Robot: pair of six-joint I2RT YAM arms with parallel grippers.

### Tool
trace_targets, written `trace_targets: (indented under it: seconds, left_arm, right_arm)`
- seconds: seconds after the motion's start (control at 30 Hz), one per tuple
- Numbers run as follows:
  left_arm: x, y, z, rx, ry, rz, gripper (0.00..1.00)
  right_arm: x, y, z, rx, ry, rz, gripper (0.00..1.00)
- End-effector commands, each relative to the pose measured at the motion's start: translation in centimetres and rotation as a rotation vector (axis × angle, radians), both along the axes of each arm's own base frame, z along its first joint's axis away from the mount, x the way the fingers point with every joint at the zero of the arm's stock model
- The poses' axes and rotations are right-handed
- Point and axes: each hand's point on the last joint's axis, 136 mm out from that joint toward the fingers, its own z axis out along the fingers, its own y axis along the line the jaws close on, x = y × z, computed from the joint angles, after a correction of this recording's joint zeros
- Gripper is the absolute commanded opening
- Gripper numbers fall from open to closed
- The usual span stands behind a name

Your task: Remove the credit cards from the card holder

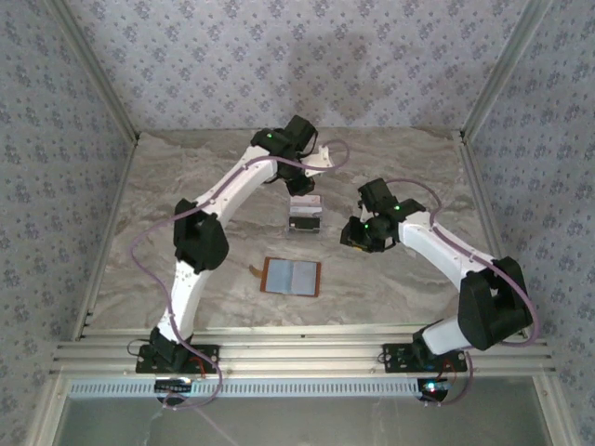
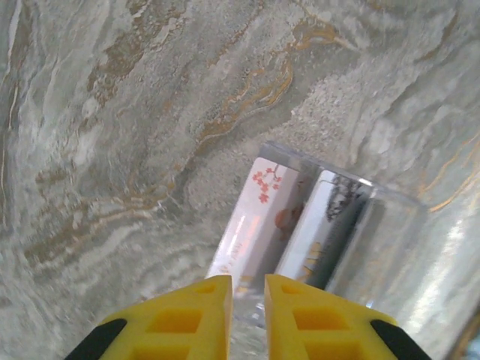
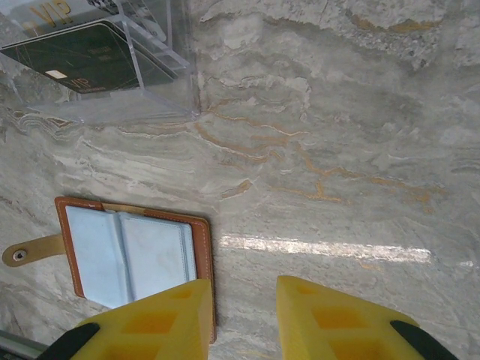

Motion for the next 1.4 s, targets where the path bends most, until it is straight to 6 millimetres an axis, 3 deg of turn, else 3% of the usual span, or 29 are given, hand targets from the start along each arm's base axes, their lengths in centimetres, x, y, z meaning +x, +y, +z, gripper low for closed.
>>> trace_targets:
  seconds: [0.0, 0.1, 0.37, 0.53, 0.7, 0.8, 1.07, 1.23, 1.37]
  left_arm:
    - [0.3, -0.1, 1.8, -0.153, 0.026, 0.213, 0.20]
    - [-0.4, 0.7, 2.4, -0.244, 0.048, 0.339, 0.20]
    - [-5.0, 1.3, 3.2, -0.481, 0.221, 0.529, 0.21]
    - [-7.4, 2.0, 4.1, -0.630, 0.277, 0.596, 0.20]
    - [-8.5, 5.1, 2.3, -0.628, 0.265, 0.755, 0.18]
    - [-8.9, 7.3, 0.9, -0.607, 0.302, 0.939, 0.16]
    - [-12.6, 5.6, -1.2, -0.586, 0.512, 0.898, 0.16]
    - [-13.7, 5.8, -2.1, -0.481, 0.465, 0.887, 0.12]
    - [-14.7, 5.6, -2.9, -0.475, 0.528, 0.903, 0.07]
  right_arm:
    - [0.7, 0.9, 0.6, 0.007, -0.012, 0.005, 0.30]
    - [0.8, 1.3, 0.3, 0.007, -0.004, 0.015, 0.29]
    - [0.4, 2.5, -0.8, 0.014, 0.027, 0.050, 0.29]
    - [-0.1, 4.5, -2.2, 0.064, 0.073, 0.093, 0.29]
    - [-0.9, 6.6, -4.0, 0.073, 0.119, 0.139, 0.29]
    - [-1.3, 7.6, -5.1, 0.067, 0.145, 0.157, 0.28]
    - [-2.0, 8.2, -6.7, 0.021, 0.172, 0.171, 0.14]
    - [-2.7, 7.9, -7.7, -0.012, 0.182, 0.172, 0.08]
    - [-3.4, 8.0, -8.5, -0.027, 0.201, 0.175, 0.08]
